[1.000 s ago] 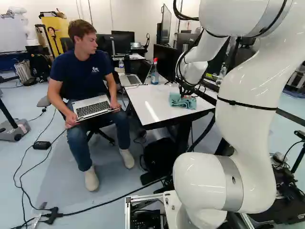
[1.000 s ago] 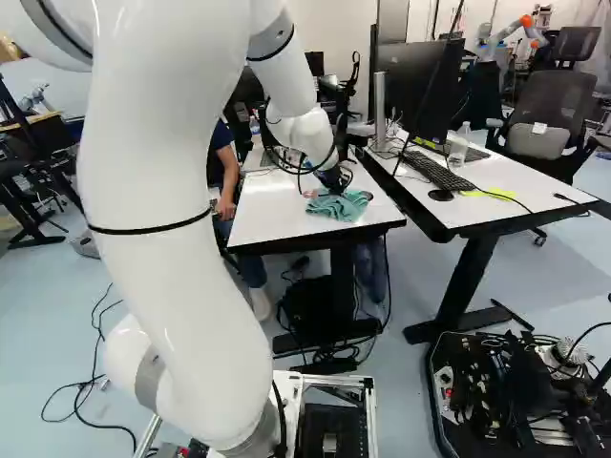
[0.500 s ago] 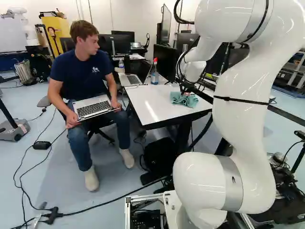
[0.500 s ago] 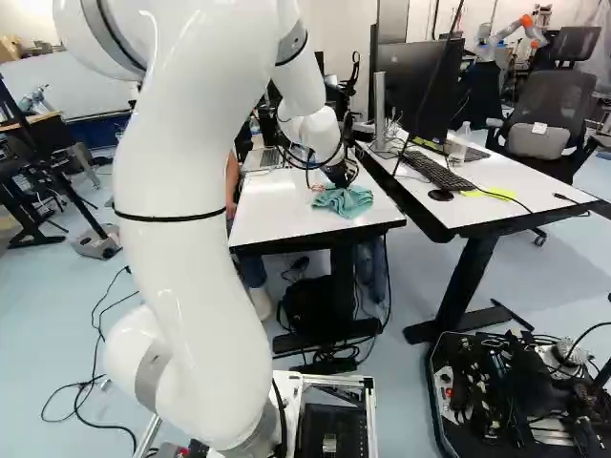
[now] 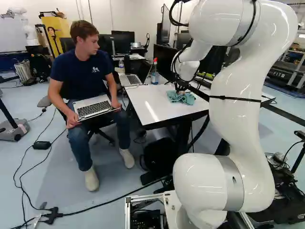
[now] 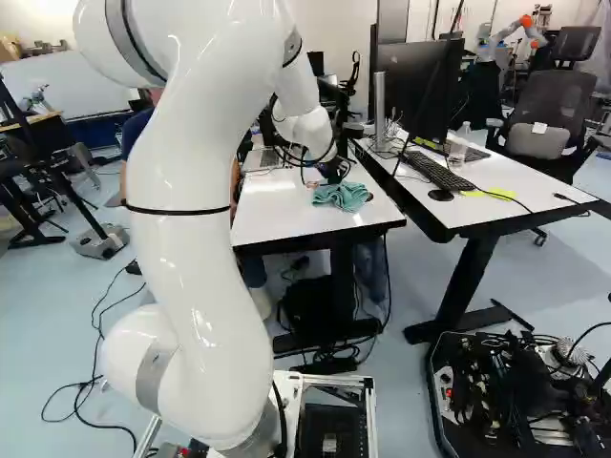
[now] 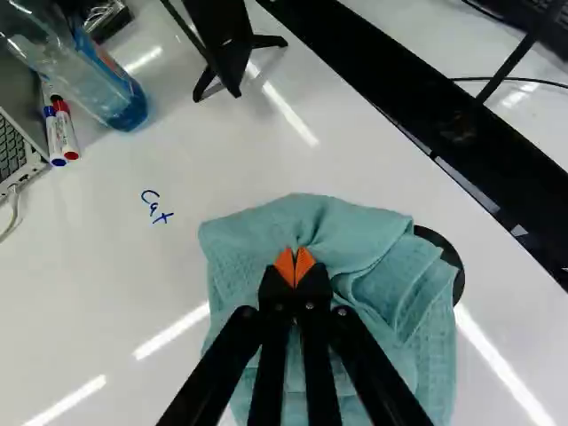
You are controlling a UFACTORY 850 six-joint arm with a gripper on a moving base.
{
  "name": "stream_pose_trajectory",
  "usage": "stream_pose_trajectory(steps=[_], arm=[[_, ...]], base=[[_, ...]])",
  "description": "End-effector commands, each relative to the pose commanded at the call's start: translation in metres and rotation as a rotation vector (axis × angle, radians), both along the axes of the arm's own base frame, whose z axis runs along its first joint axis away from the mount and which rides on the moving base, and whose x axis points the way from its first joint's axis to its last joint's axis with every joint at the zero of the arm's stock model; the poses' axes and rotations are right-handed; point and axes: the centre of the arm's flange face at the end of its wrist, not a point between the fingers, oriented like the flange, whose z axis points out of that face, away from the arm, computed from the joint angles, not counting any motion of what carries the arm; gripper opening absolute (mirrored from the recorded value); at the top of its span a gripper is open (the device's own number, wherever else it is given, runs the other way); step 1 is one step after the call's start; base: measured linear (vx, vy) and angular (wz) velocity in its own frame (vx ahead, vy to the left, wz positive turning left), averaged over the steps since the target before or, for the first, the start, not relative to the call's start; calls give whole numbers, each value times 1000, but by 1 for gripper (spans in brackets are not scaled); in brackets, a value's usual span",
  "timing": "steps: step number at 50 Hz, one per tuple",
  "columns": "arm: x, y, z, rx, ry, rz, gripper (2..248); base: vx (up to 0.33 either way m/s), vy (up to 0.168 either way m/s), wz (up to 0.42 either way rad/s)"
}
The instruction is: Clean the table with the green towel
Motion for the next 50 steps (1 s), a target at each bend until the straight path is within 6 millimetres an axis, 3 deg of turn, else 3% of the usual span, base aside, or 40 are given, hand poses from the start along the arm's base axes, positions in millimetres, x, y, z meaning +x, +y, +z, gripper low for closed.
stream_pose_trajectory(steps=[21, 50], arm=[[-16, 37, 1, 3, 14, 55, 22], [-57, 80, 4, 6, 39, 120, 22]], base=[[0, 0, 0], [0, 0, 0]])
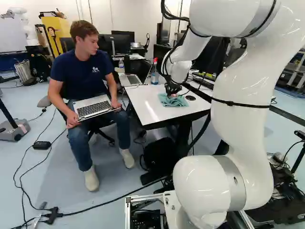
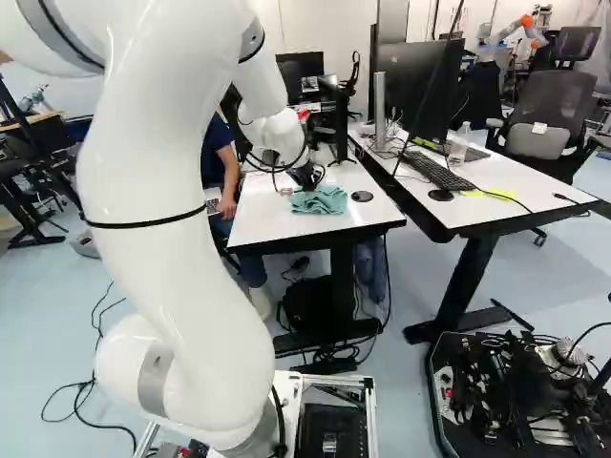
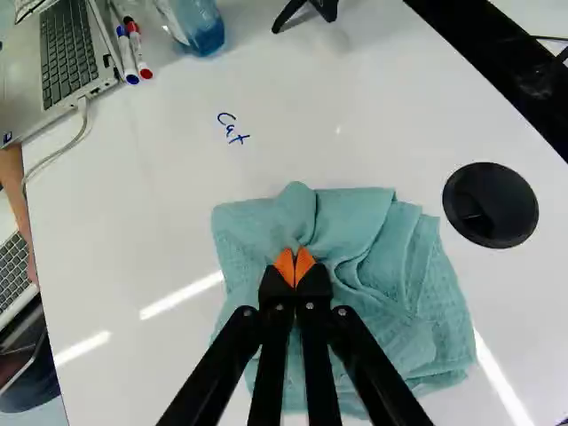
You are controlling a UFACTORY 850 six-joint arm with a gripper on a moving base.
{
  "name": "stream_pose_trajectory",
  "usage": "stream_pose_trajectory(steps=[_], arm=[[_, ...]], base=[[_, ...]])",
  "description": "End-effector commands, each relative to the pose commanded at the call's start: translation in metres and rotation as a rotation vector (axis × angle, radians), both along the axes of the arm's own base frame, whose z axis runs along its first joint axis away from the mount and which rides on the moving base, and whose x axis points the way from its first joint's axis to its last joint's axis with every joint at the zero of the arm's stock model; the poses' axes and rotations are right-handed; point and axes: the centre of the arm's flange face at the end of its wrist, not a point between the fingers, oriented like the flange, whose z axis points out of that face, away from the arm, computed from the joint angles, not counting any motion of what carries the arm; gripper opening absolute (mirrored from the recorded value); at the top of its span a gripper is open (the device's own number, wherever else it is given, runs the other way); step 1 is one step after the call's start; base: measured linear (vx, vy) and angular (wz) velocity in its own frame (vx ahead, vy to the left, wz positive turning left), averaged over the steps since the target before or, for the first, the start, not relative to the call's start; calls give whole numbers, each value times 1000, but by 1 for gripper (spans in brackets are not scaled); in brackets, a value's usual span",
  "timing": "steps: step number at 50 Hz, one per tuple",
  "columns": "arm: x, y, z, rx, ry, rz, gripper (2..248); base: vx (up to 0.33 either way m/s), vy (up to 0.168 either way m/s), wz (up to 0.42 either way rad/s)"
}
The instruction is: Clean the table with the green towel
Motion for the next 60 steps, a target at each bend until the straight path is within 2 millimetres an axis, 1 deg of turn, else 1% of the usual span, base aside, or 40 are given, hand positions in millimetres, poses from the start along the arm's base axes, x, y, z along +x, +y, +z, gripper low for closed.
stream_pose_trajectory(steps=[8, 16, 35, 40, 46, 53, 60], arm=[[-12, 10, 1, 0, 4, 17, 22], [-21, 18, 9, -1, -6, 30, 22], [-31, 21, 31, -4, -46, 35, 22], [-35, 22, 33, -4, -49, 37, 22], [-43, 27, 34, -4, -48, 45, 22], [-54, 36, 34, -3, -46, 62, 22], [-61, 46, 34, -3, -45, 83, 22]], base=[[0, 0, 0], [0, 0, 0], [0, 0, 0], [0, 0, 0], [0, 0, 0], [0, 0, 0], [0, 0, 0]])
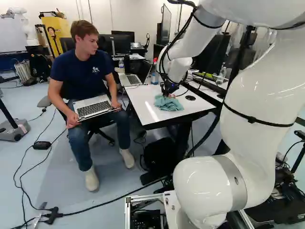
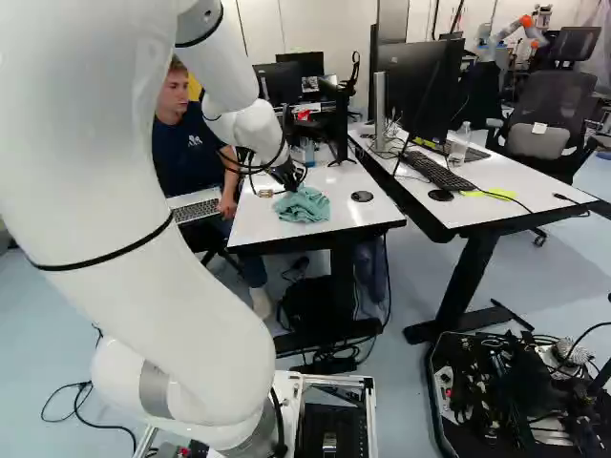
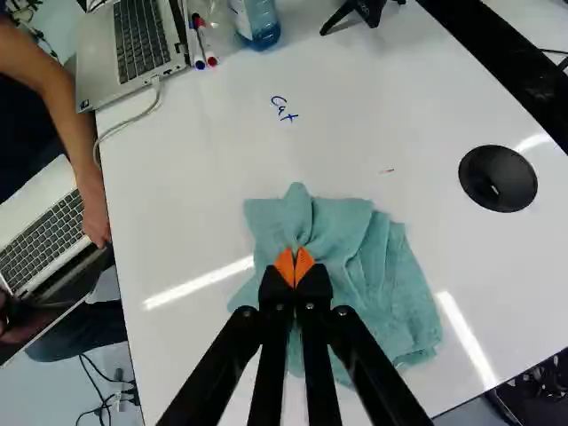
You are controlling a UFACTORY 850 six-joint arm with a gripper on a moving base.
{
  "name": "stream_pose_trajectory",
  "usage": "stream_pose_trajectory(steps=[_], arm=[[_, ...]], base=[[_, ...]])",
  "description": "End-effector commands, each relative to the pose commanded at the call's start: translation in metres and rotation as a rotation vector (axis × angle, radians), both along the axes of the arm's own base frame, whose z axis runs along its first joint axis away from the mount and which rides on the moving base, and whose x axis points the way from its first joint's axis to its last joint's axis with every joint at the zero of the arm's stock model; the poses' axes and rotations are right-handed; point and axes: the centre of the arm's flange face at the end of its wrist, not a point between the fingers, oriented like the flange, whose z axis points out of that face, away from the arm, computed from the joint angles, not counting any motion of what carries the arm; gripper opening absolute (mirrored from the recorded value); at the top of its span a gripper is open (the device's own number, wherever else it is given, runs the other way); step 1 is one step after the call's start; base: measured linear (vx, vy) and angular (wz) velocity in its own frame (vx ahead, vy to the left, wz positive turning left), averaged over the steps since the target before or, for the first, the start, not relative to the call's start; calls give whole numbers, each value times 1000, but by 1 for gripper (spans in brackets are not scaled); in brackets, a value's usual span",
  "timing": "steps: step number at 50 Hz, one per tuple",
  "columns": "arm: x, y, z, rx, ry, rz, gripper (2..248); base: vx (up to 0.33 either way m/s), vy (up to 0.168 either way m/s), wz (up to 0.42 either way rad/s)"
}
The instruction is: Clean the table with the green towel
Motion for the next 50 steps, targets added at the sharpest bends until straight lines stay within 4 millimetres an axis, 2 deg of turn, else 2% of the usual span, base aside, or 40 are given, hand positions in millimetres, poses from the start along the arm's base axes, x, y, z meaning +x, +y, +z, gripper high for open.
stream_pose_trajectory(steps=[12, 29, 37, 50], arm=[[-4, 18, 0, 0, 0, 37, 22], [-4, 21, 0, 0, 1, 43, 22], [-5, 16, 5, 0, -10, 34, 22], [-2, -3, 7, 0, -15, -7, 22]], base=[[0, 0, 0], [0, 0, 0], [0, 0, 0], [0, 0, 0]])
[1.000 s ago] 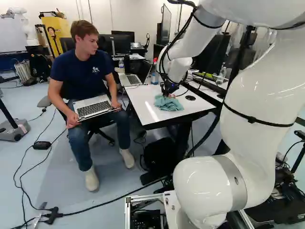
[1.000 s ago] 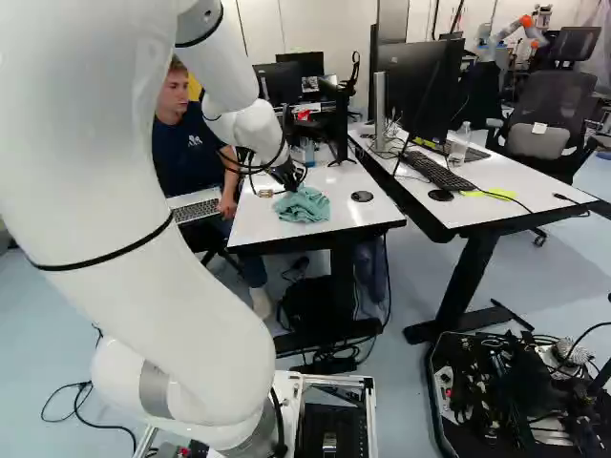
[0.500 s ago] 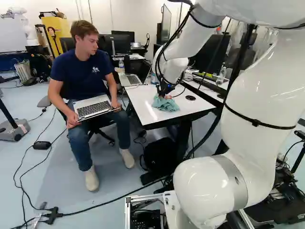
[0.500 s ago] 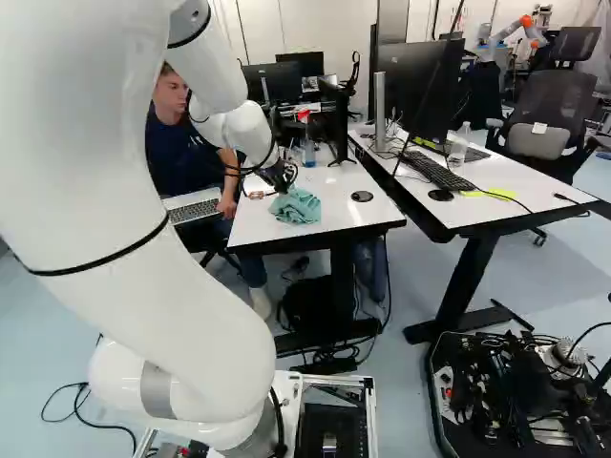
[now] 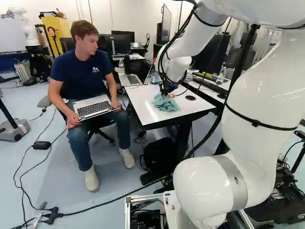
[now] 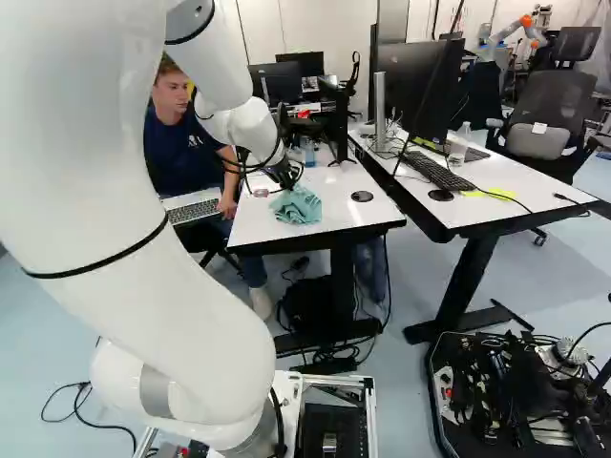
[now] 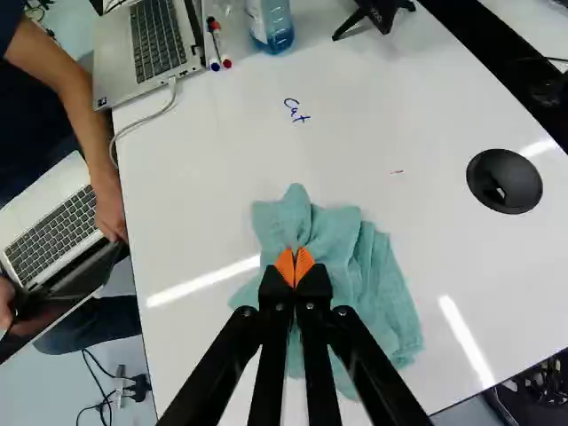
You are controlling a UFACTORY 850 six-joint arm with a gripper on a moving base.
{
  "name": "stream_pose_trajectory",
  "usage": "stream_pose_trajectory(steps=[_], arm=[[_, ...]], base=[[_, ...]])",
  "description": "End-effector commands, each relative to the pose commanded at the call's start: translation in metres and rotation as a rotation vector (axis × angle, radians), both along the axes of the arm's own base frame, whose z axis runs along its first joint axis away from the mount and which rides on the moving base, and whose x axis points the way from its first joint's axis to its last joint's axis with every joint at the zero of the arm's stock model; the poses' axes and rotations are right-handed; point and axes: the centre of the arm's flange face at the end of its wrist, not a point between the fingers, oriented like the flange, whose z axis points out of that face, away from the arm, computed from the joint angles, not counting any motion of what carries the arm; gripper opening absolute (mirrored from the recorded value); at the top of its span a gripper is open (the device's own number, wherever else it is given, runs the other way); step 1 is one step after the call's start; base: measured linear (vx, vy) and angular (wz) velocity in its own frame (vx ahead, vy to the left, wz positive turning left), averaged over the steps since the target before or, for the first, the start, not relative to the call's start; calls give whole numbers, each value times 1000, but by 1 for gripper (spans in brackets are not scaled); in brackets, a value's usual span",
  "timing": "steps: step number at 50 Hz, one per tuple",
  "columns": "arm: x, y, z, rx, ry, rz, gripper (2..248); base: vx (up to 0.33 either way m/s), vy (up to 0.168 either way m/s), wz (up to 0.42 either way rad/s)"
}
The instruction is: Clean the table with the green towel
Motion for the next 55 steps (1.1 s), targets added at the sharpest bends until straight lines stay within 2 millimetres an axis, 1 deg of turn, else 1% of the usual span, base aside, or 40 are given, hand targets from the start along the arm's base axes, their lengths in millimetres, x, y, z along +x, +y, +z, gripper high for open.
stream_pose_trajectory(steps=[31, 55], arm=[[9, -52, 0, 0, -2, -105, 22], [23, -93, 0, -1, -6, -181, 22]], base=[[0, 0, 0], [0, 0, 0]])
